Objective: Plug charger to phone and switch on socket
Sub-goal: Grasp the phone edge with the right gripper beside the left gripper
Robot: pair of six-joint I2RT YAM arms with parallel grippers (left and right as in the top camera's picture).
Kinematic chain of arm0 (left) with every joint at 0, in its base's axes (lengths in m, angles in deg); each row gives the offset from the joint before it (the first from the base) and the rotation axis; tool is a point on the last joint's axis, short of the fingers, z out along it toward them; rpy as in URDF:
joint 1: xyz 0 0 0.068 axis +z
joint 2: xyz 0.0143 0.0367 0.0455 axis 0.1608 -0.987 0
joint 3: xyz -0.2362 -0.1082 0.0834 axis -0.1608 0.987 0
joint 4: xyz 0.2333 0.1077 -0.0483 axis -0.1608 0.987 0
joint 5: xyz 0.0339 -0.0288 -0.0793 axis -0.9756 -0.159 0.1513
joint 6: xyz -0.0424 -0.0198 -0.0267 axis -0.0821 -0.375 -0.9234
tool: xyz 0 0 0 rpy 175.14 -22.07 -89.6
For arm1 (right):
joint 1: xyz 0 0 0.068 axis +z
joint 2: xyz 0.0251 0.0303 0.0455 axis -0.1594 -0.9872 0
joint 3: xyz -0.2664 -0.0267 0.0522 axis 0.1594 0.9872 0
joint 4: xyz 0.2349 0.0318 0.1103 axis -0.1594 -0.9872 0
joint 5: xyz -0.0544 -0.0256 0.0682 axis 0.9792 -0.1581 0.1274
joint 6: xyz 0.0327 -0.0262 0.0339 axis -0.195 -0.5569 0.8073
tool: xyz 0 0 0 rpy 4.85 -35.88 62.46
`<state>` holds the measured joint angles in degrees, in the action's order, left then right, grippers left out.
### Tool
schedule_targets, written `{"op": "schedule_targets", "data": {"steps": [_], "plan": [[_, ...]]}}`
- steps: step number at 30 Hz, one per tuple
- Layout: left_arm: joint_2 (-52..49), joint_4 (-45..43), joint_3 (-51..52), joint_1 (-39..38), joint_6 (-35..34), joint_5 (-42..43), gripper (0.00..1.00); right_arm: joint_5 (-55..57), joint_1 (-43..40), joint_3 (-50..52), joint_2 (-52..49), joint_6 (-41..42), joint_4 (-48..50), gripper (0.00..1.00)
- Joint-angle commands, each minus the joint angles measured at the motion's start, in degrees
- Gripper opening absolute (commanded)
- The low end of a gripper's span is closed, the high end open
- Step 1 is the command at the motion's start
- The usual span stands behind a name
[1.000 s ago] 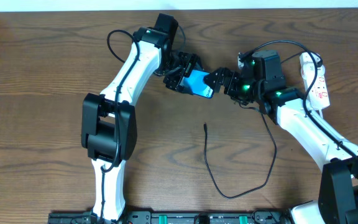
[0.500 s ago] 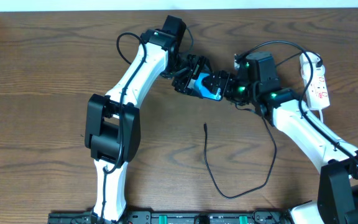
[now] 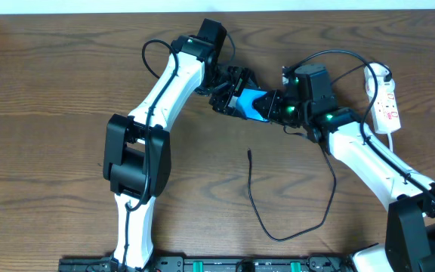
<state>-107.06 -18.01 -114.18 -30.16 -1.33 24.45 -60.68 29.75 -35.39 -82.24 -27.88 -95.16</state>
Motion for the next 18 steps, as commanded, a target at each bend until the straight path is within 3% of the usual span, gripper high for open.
{"op": "schedule_targets", "data": {"steps": [1, 12, 18], "plan": [[2.1, 0.1, -2.1, -0.1, -0.8, 2.0, 0.07, 1.3, 0.9, -0.9, -0.5, -0.4, -0.1, 0.19], [2.1, 0.1, -2.1, -0.1, -0.8, 2.0, 0.07, 5.2, 1.7, -0.9, -0.5, -0.9, -0.1, 0.11], [2.1, 0.1, -2.1, -0.1, -0.8, 2.0, 0.07, 5.8, 2.0, -0.9, -0.5, -1.1, -0.1, 0.01]]}}
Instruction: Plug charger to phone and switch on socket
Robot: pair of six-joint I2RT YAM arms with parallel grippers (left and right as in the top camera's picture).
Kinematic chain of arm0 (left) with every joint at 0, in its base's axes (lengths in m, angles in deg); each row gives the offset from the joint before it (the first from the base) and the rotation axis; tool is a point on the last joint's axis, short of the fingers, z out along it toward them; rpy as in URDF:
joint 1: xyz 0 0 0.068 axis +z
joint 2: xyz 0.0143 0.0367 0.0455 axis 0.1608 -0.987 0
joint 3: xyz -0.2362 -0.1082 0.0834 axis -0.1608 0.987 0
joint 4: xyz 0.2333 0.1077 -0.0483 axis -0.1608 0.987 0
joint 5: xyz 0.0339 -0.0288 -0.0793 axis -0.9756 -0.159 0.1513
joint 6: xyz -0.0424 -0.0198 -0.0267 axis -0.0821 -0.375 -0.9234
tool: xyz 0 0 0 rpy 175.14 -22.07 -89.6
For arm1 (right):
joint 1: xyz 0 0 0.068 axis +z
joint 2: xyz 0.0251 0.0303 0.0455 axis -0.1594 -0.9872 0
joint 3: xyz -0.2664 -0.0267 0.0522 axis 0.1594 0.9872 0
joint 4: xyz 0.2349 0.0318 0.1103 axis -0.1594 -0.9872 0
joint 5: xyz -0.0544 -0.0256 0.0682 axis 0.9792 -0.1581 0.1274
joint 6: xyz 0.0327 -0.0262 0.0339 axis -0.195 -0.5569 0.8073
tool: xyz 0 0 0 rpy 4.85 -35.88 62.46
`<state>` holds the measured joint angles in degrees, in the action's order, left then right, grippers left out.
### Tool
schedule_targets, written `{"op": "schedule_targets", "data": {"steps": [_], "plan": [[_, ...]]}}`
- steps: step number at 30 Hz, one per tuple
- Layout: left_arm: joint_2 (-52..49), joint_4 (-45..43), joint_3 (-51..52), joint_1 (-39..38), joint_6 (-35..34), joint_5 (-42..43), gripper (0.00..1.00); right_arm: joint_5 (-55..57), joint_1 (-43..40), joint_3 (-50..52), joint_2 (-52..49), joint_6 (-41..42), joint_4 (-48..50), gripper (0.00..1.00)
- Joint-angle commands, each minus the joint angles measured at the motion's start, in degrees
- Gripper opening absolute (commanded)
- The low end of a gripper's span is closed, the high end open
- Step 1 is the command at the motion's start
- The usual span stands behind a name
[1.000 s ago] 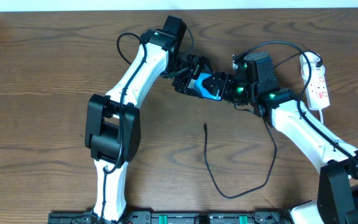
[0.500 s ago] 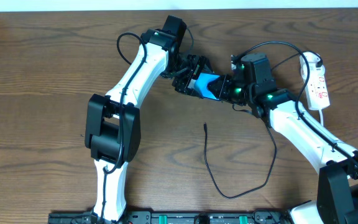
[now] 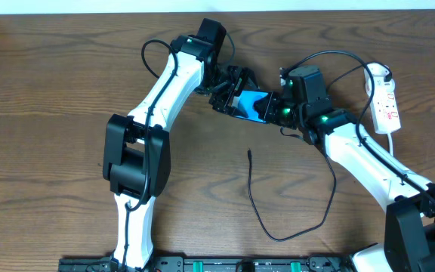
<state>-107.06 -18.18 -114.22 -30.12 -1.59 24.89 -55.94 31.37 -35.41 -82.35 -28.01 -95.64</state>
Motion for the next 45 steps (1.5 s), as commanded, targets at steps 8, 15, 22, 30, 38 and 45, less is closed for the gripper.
{"op": "schedule_targets", "data": {"steps": [8, 15, 22, 30, 38, 45], "plan": [[2.2, 0.3, -2.0, 0.1, 3.4, 1.6, 0.13, 1.0, -0.7, -0.9, -0.4, -1.4, 0.4, 0.01], [4.1, -0.5, -2.0, 2.0, 9.4, 1.3, 0.89, -5.3, -8.5, -0.9, -0.4, 1.4, 0.8, 0.01], [9.6, -1.9, -2.0, 2.1, 9.4, -13.3, 0.96, -20.3, -14.8, -0.9, -0.4, 16.4, 8.2, 0.01], [14.8, -3.2, -2.0, 2.1, 3.5, -20.0, 0.96, -28.0, -14.3, -0.9, -0.4, 51.9, 13.1, 0.01], [14.8, -6.6, -2.0, 2.1, -0.7, -20.0, 0.96, -30.8, -12.8, -0.9, -0.4, 62.5, 23.1, 0.01], [14.8, -7.7, -2.0, 2.1, -2.7, -20.0, 0.96, -30.6, -10.8, -0.9, -0.4, 71.8, 29.2, 0.01]]}}
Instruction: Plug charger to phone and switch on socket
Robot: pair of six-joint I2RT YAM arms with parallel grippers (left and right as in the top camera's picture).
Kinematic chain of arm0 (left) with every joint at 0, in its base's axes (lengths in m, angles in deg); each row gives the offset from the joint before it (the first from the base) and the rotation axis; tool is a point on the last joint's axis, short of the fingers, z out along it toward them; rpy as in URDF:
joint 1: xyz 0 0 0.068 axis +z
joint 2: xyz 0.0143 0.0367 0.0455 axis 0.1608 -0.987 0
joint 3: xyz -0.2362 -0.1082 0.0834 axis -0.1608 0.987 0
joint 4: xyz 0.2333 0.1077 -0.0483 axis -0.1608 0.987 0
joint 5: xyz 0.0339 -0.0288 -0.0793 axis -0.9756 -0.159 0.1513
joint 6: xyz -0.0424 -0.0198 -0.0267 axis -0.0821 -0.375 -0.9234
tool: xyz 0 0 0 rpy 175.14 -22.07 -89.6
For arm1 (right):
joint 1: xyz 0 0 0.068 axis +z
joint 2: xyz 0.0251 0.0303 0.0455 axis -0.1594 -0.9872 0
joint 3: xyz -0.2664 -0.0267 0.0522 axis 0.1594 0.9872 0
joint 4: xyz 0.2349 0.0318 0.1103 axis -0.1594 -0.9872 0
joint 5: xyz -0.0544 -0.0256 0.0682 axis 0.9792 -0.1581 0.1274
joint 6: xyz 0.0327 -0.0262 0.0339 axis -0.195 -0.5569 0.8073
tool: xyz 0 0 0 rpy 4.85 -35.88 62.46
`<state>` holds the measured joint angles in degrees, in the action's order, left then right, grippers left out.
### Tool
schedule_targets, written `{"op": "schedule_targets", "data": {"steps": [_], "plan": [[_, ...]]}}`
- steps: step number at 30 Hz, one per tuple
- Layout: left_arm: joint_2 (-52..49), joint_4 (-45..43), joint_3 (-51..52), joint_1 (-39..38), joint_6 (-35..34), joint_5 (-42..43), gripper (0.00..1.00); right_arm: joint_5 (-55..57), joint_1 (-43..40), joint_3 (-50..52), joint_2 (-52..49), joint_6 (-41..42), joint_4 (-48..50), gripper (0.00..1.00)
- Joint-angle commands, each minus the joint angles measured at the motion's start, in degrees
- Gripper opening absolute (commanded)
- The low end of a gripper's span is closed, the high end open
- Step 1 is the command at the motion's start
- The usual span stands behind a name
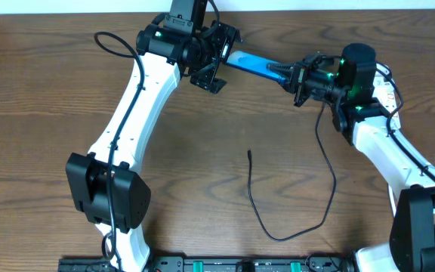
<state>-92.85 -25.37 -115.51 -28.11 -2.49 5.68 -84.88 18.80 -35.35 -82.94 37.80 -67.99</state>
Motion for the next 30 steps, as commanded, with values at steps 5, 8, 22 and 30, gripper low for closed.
{"op": "schedule_targets", "data": {"steps": [5, 8, 22, 30], "plan": [[0.6, -2.4, -0.7, 0.1, -1.8, -0.8, 0.96, -0.6, 3.4, -1.0, 0.2, 8.9, 2.4, 0.01], [0.6, -2.4, -0.7, 0.1, -1.7, -0.7, 0.96, 0.4, 3.8, -1.0, 0.2, 8.9, 3.7, 0.01], [0.3, -2.4, -0.5, -1.2, -1.6, -2.5, 0.53, 1.7, 4.1, -1.0, 0.2, 8.9, 6.1, 0.02], [0.3, -2.4, -0.5, -2.0, -1.6, -3.8, 0.53, 2.9, 4.3, -1.0, 0.2, 8.9, 8.4, 0.02]]}}
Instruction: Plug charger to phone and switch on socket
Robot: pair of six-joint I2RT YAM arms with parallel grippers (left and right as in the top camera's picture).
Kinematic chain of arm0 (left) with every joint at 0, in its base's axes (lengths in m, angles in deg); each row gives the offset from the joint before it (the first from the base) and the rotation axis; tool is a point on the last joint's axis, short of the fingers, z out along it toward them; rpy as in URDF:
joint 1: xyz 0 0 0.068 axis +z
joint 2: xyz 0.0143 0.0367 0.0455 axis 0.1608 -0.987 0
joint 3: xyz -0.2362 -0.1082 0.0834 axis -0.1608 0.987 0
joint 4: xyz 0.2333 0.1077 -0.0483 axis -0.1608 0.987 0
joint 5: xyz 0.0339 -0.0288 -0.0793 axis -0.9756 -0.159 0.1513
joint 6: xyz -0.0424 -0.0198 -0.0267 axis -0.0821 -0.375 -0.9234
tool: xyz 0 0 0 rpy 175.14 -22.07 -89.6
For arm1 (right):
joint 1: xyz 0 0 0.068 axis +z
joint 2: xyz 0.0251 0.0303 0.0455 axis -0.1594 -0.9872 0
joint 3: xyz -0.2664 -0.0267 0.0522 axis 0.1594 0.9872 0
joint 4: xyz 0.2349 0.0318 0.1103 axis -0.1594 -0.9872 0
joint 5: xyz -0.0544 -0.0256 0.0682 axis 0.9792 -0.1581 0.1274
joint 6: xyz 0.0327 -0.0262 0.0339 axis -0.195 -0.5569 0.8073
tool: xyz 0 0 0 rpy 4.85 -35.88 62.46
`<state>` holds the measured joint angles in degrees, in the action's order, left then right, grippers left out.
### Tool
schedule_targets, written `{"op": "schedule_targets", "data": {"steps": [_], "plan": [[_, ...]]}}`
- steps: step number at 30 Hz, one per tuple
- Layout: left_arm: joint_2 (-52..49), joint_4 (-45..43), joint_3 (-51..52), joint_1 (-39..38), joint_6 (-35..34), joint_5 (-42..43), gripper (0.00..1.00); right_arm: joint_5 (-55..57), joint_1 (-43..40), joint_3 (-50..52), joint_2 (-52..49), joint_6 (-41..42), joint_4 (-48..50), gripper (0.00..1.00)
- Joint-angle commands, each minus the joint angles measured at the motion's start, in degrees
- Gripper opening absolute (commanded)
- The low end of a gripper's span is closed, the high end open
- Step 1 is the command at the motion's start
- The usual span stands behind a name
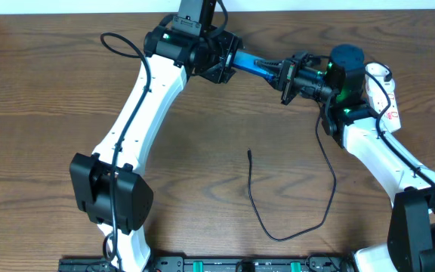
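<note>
The phone (252,65), a slim blue-lit slab, hangs above the back of the table, held at both ends. My left gripper (227,63) is shut on its left end and my right gripper (282,75) on its right end. Only a short stretch of phone shows between them. The black charger cable (257,208) lies loose on the wood, its free plug tip (248,153) pointing up toward the middle. The white socket strip (388,102) lies at the right, behind my right arm.
The cable runs from the loop near the front (285,236) up along my right arm toward the strip. The table's back edge (89,13) lies close behind both grippers.
My two grippers have drawn nearer to each other, the left one shifting right and the right one left. Less of the phone shows between them. The cable has not moved.
The phone first sat low near the table's middle back, with both grippers closed in around it. Half a second later its screen showed more plainly there. Then it was up near the back edge, stretched between both grippers, and now they hold it closer together.
</note>
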<state>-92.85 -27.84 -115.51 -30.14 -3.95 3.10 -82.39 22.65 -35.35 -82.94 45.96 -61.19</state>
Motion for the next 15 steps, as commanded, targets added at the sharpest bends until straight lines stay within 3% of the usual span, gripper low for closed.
{"op": "schedule_targets", "data": {"steps": [1, 7, 15], "plan": [[0.3, 0.1, -0.5, 0.0, -0.1, -1.3, 0.53, 0.5, 0.5, -1.0, 0.2, 0.7, 2.2, 0.01], [0.3, 0.1, -0.5, 0.0, -0.1, -2.7, 0.53, 0.9, 0.5, -1.0, 0.2, 0.7, 3.7, 0.02], [0.3, 0.0, -0.5, 0.0, -0.1, -2.7, 0.4, 1.0, 1.1, -1.0, 0.2, 0.7, 3.7, 0.01]]}}
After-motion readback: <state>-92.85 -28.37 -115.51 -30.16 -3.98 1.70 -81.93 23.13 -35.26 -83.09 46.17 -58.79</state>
